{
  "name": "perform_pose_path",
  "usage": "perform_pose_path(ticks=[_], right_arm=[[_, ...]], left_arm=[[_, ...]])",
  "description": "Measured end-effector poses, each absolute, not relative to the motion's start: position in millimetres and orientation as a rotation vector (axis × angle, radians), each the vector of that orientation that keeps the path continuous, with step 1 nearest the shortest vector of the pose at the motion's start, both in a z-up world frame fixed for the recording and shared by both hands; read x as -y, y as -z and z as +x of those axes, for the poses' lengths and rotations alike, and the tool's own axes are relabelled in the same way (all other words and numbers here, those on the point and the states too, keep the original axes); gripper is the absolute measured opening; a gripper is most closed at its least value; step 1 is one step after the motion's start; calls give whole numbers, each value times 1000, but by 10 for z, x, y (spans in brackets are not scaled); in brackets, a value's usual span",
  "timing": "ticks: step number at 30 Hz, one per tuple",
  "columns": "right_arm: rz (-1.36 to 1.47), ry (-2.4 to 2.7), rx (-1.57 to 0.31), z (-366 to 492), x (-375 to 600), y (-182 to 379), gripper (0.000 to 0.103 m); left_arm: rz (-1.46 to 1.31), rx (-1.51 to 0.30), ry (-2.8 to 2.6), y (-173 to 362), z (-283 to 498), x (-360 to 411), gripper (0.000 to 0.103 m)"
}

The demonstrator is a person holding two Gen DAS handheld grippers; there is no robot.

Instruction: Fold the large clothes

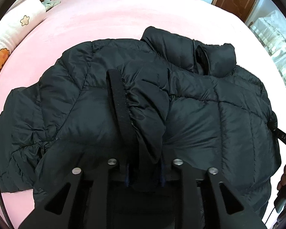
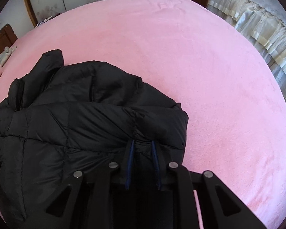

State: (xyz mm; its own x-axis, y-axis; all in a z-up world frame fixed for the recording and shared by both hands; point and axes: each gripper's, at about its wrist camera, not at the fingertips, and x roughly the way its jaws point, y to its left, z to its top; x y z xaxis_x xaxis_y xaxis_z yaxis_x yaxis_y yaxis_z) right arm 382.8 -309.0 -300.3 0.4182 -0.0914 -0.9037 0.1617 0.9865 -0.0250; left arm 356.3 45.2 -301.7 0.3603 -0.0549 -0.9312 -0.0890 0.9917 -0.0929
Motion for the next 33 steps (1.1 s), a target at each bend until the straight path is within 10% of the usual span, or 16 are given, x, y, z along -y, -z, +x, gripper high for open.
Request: perform_pose_path(ticks=[5, 15, 20, 33], right_arm=[[112, 155, -1128, 3713, 3121, 2820, 17], [224, 46, -1097, 3252, 2869, 2412, 23], [96, 6, -1075, 3113, 2563, 2421, 42], [-66, 31, -1143, 3193, 2454, 3012, 42]], left_arm=[[-172, -1213, -23, 2950, 3616, -534, 44], [-191, -1012, -89, 2357, 3520, -713, 47], [-60, -1049, -21, 2546, 3696, -366, 16], [78, -1174, -82, 3103, 3827, -219, 15]])
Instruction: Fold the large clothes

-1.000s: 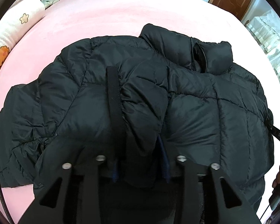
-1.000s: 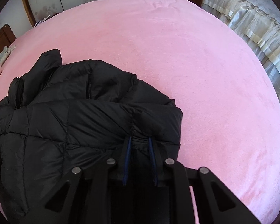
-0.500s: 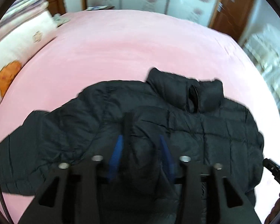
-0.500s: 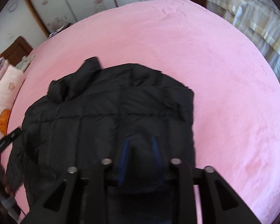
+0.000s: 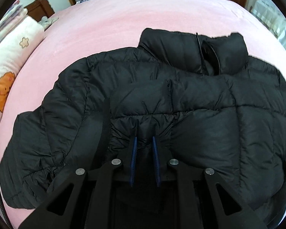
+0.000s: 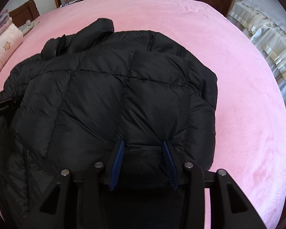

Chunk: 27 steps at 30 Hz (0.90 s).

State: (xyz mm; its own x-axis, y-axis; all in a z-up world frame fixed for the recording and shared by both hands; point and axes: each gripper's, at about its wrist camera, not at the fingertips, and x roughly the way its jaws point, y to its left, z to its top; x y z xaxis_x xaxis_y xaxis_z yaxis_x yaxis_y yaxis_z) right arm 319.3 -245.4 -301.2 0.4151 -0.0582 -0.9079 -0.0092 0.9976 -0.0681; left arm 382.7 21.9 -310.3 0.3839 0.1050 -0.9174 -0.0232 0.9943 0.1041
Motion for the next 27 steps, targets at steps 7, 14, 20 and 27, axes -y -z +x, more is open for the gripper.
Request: perform_pose_path(ticks=[7, 14, 20, 27], right_arm=[[25, 5, -1105, 3110, 2549, 2877, 42], [131, -92, -1056, 2872, 2673, 2440, 42], [126, -129, -1027, 2606, 2665, 2057, 42], [90, -181, -982, 2380, 2651, 1671, 42]], left_arm=[[120, -1156, -91, 2992, 3783, -106, 20], [81, -1054, -70, 2497, 3390, 58, 42], [34, -1007, -43, 2056, 3006, 277, 57], [-23, -981, -55, 1636, 2569, 428, 61]])
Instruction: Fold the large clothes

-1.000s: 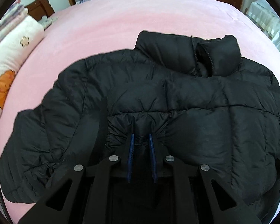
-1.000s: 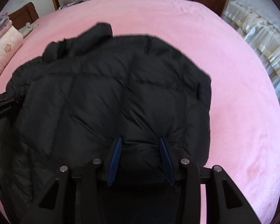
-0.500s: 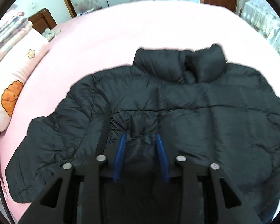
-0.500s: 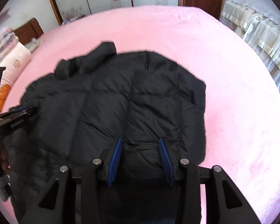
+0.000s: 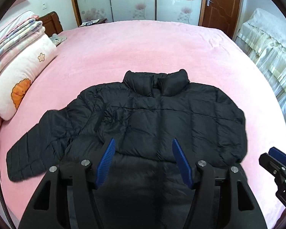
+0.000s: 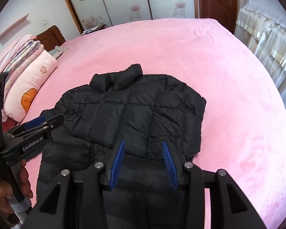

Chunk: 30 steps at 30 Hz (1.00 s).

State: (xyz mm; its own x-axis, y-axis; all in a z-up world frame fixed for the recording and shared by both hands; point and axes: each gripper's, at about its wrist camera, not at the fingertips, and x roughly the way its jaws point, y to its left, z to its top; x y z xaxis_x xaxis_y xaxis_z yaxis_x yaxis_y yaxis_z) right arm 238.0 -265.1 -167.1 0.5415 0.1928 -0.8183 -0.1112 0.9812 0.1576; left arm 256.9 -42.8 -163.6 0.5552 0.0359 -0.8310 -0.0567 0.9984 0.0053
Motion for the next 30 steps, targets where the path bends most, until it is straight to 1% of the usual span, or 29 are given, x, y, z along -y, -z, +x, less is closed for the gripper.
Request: perform_pose_path(ticks=[6, 9, 10, 11, 12, 16, 25, 28, 30], right_arm=[[63, -223, -976, 2255, 2665, 1498, 42], [54, -253, -985, 2189, 2659, 1438, 42], [44, -261, -984, 2160, 2646, 1409, 42], [31, -272, -984, 2129, 2624, 1377, 42], [19, -278, -982, 2101, 2597, 1346, 42], [-42, -295, -973, 1986, 2442, 1205, 42], [-104, -354, -912, 1799, 1815, 873, 42], [-125, -380, -905, 1763, 1481, 797, 42], [-128, -393, -906, 1762, 1290, 768, 42]], left_arm=[[-83, -998, -68, 1459, 2275, 521, 62], [-140, -969, -78, 1348, 2092, 509, 63], [-151, -952, -86, 1313, 2034, 501, 67], [-159, -933, -98, 1266, 1956, 488, 74], [-160, -925, -105, 1228, 1911, 479, 77], [-189, -927, -106, 1111, 1738, 358, 78], [-259, -942, -167, 932, 1387, -343, 79], [-298, -935, -197, 883, 1283, -683, 82], [-331, -934, -194, 873, 1233, -918, 82]])
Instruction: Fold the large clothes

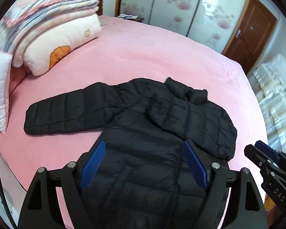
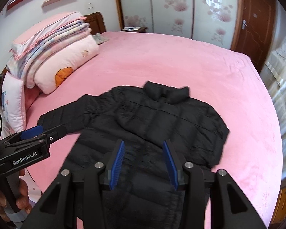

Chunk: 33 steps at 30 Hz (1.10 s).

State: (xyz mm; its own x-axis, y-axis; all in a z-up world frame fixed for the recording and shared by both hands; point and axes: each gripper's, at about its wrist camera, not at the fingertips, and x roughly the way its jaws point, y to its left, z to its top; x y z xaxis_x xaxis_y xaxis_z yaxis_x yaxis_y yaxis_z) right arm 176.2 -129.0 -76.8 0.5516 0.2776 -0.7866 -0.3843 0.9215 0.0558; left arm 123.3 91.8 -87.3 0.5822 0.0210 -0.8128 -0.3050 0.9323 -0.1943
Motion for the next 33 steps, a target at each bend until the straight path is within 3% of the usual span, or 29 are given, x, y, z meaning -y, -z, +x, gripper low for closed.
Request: perform_pose_path(ticks=[8, 20, 33], right_arm=[[-132, -450, -894, 1779, 288, 734, 42], [-148, -527, -958, 2072, -1210, 1208, 42], [-251, -626, -1055, 2101, -2322, 1861, 42]], left_arm=[[-369, -959, -205, 960, 1237, -1857, 82], [-521, -994, -269, 1440, 1301, -3356, 82], [-1072, -939, -457, 2797, 849, -4789, 81]])
